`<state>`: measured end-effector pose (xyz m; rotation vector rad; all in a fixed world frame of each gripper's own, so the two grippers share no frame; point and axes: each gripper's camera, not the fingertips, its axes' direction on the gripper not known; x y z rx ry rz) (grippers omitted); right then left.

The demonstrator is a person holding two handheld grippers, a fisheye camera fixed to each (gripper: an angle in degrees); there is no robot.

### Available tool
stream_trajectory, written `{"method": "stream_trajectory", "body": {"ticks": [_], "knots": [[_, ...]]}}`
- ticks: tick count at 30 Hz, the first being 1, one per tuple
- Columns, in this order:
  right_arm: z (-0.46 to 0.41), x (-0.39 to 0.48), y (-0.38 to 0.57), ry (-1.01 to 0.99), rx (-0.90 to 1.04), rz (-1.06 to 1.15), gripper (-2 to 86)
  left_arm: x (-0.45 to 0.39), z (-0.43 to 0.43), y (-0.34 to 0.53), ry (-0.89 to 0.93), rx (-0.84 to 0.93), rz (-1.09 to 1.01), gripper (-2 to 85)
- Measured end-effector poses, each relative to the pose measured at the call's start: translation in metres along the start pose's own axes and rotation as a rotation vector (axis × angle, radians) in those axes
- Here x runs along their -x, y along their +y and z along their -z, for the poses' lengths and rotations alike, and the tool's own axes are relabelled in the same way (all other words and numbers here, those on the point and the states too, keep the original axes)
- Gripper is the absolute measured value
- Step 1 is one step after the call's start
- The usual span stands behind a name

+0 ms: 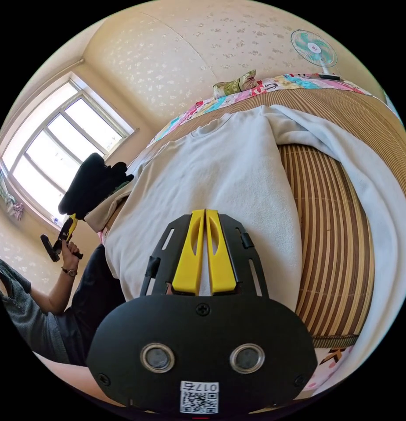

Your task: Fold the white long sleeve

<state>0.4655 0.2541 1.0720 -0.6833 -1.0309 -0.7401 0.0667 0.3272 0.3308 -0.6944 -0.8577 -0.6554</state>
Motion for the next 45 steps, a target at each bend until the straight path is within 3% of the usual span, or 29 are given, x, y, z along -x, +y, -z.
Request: {"method": "stream_trajectory", "body": {"ticks": [4,9,11,16,24,27,32,39,41,43,45], "knots": [[0.010,-0.012,-0.001,-0.018,-0.003,-0.005,0.3,0.022,-0.050,0.017,0.081,0.168,0.090,17.5],[0.022,-0.023,-0.002,-0.033,-0.006,-0.008,0.3,0.037,-0.055,0.027,0.147,0.176,0.176,4.8],[0.025,-0.027,-0.002,-0.042,-0.009,-0.009,0.3,0.032,-0.030,0.018,0.240,0.044,0.132,3.7],[0.034,-0.028,-0.002,-0.017,-0.007,0.006,0.4,0.029,0.015,-0.025,0.268,-0.125,0.122,3.0],[0.041,-0.021,0.000,0.045,-0.008,0.051,0.6,0.043,0.019,-0.115,0.528,-0.364,0.279,-0.7],[0.045,-0.020,0.002,0.050,-0.013,0.061,0.6,0.011,-0.004,-0.167,0.548,-0.311,0.177,-0.8],[0.052,-0.024,0.005,0.003,-0.024,0.052,0.5,-0.042,-0.068,-0.211,0.590,0.019,0.041,2.5],[0.059,-0.022,0.008,-0.038,-0.024,0.047,0.5,0.003,-0.067,-0.140,0.292,0.223,-0.087,10.4],[0.061,-0.019,0.009,-0.039,-0.023,0.047,0.5,0.017,-0.087,-0.103,0.188,0.448,-0.281,8.1],[0.063,-0.014,0.011,-0.040,-0.022,0.047,0.5,0.035,-0.092,-0.076,0.129,0.590,-0.340,8.8],[0.064,-0.010,0.012,-0.041,-0.022,0.046,0.5,0.049,-0.071,-0.058,0.155,0.612,-0.385,11.2]]}}
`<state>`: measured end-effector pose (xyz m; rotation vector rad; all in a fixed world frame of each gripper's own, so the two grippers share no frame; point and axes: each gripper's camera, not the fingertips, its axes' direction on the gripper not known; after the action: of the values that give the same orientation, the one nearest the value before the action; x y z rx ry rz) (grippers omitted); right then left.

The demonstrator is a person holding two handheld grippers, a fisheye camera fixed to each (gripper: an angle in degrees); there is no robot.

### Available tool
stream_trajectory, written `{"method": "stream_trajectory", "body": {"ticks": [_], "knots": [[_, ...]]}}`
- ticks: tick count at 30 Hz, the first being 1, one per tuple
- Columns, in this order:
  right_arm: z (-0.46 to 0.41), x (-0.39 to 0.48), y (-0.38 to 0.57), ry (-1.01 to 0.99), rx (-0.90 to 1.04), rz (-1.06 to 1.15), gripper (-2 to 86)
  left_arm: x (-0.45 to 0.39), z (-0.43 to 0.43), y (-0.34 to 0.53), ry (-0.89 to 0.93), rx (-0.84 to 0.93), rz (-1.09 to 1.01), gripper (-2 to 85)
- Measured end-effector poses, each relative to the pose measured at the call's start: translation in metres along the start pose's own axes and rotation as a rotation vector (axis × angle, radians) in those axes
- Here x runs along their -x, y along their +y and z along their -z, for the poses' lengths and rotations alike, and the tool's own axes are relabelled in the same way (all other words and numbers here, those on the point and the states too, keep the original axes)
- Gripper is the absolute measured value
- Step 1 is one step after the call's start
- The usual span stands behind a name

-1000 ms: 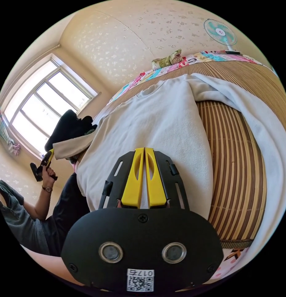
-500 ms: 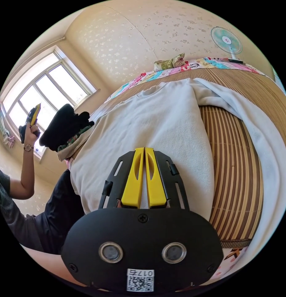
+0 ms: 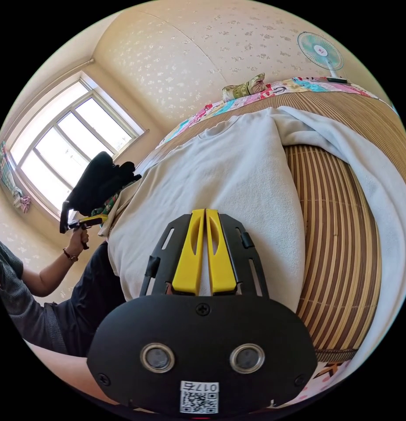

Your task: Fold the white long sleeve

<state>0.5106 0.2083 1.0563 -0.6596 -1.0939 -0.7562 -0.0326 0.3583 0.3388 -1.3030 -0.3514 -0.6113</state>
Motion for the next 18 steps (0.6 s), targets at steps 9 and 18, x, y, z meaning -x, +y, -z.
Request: {"method": "stream_trajectory", "body": {"ticks": [9,18], "knots": [[0.005,0.027,0.007,-0.006,0.001,-0.006,0.5,0.024,0.046,0.085,-0.094,0.125,-0.090,9.1],[0.008,0.066,0.018,-0.011,0.003,-0.006,0.6,0.100,0.242,0.084,0.294,-0.053,-0.023,3.2]]}}
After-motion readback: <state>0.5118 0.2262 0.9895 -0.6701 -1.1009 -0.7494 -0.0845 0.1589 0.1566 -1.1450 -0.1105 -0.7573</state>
